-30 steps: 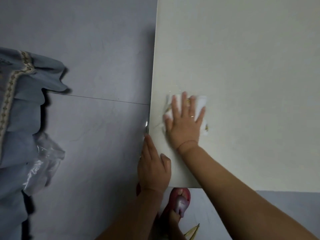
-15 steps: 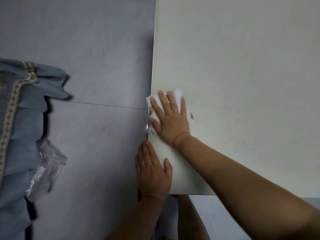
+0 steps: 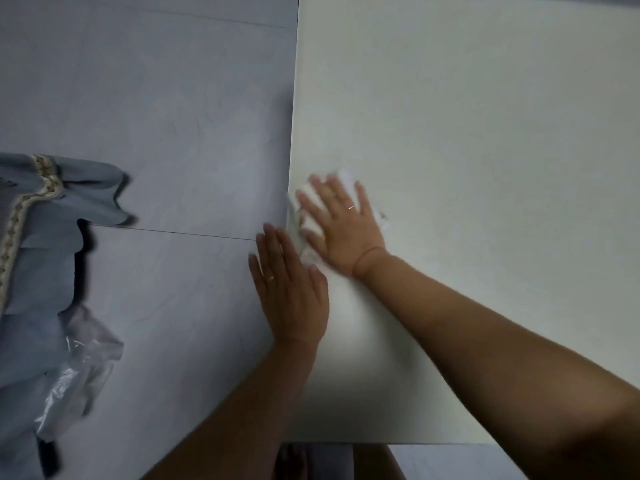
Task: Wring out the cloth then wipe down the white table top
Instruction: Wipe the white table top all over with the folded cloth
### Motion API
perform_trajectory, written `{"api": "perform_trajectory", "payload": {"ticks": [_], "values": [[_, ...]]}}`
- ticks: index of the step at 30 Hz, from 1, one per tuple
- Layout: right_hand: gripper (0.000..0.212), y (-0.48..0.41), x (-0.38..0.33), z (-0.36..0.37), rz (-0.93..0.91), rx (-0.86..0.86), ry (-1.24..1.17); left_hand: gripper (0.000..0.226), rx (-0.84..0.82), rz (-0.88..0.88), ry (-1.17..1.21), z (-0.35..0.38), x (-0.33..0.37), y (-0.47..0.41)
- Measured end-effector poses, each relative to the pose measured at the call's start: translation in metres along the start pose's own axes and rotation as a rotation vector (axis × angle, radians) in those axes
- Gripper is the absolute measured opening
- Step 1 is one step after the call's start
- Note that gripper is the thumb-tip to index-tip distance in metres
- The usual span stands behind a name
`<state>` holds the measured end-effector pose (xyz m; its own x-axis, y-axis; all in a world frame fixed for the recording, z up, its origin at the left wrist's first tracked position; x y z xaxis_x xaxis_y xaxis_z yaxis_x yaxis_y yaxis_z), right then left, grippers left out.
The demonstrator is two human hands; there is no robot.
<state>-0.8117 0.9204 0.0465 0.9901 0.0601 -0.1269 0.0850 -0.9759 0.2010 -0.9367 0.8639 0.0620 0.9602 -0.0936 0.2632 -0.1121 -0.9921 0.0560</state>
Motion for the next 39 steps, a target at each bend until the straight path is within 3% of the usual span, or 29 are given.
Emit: {"api": "perform_trajectory", "payload": {"ticks": [3, 5, 8, 11, 14, 17, 18, 20, 23, 25, 27, 30, 33, 36, 37, 39], "values": [[0.059, -0.022, 0.032, -0.004, 0.402, 0.061, -0.088, 0.066, -0.029, -0.016, 0.003, 0.012, 0.007, -0.033], [0.060, -0.028, 0.013, -0.002, 0.491, 0.088, -0.118, 0.065, -0.062, -0.031, -0.008, 0.020, 0.007, -0.038], [0.060, -0.028, -0.013, 0.000, 0.220, 0.050, -0.085, 0.064, -0.027, 0.001, -0.037, 0.024, 0.008, -0.038], [0.061, -0.038, 0.016, -0.007, -0.039, 0.007, 0.005, 0.066, -0.030, 0.004, -0.005, 0.021, 0.011, -0.037], [0.060, -0.059, 0.055, -0.015, 0.187, 0.071, -0.032, 0.066, -0.064, -0.023, 0.027, 0.020, 0.010, -0.036], [0.061, -0.070, 0.035, -0.014, 0.453, 0.089, -0.096, 0.066, -0.071, -0.023, 0.042, 0.019, 0.011, -0.037], [0.061, -0.069, 0.018, -0.011, 0.419, 0.071, -0.088, 0.065, -0.071, -0.017, 0.052, 0.018, 0.011, -0.037], [0.061, -0.062, -0.007, -0.009, 0.184, 0.016, -0.057, 0.063, -0.060, -0.013, 0.075, 0.016, 0.012, -0.038], [0.061, -0.064, 0.012, -0.016, -0.122, -0.002, -0.020, 0.065, -0.085, -0.020, 0.088, 0.015, 0.011, -0.036], [0.061, -0.078, 0.045, -0.022, -0.039, 0.024, -0.022, 0.065, -0.100, -0.006, 0.079, 0.015, 0.011, -0.036], [0.060, -0.092, 0.069, -0.025, 0.206, 0.067, -0.088, 0.066, -0.110, -0.001, 0.080, 0.015, 0.012, -0.036], [0.062, -0.100, 0.043, -0.022, 0.431, 0.068, -0.106, 0.067, -0.114, 0.002, 0.079, 0.016, 0.011, -0.037], [0.062, -0.091, 0.004, -0.017, 0.118, -0.003, -0.061, 0.068, -0.120, -0.008, 0.074, 0.016, 0.011, -0.038], [0.062, -0.096, 0.032, -0.025, -0.200, -0.023, -0.011, 0.068, -0.117, 0.006, 0.087, 0.014, 0.013, -0.038], [0.062, -0.103, 0.050, -0.027, -0.190, -0.016, 0.015, 0.068, -0.109, 0.007, 0.087, 0.014, 0.013, -0.038], [0.062, -0.120, 0.086, -0.033, 0.024, 0.012, 0.006, 0.069, -0.104, -0.003, 0.090, 0.013, 0.014, -0.038]]}}
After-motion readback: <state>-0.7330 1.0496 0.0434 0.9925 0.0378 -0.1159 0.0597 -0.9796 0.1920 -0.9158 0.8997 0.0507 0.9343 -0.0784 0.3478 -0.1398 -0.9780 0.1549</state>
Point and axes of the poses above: each hand's wrist, its own y-axis away from the middle knuckle, its own z-axis out of the palm, x = y × z, the point moved 3 cm from there along -y, towards the middle knuckle, and after that the axes turned 1 degree about -y, right-handed, at the moved point
